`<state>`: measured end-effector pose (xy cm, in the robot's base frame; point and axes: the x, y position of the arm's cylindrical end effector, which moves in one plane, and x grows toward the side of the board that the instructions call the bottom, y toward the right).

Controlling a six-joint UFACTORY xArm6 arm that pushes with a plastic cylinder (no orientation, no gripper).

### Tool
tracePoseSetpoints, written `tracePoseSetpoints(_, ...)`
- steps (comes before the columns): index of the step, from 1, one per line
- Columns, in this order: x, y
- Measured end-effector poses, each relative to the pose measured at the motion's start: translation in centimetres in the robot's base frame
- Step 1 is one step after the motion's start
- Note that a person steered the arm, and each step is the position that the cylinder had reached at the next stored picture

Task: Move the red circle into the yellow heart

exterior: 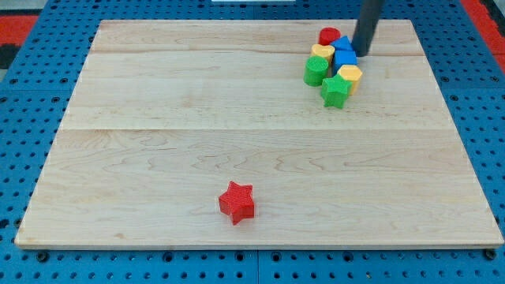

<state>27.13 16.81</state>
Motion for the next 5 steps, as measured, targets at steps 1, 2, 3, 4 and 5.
tracePoseSetpoints(1, -1.0, 2.7)
tracePoseSetpoints(2, -5.0, 2.7)
tracePoseSetpoints(3, -7.7, -0.4)
tracePoseSetpoints(4, -5.1, -6.0)
tracePoseSetpoints(5, -3.1, -8.8)
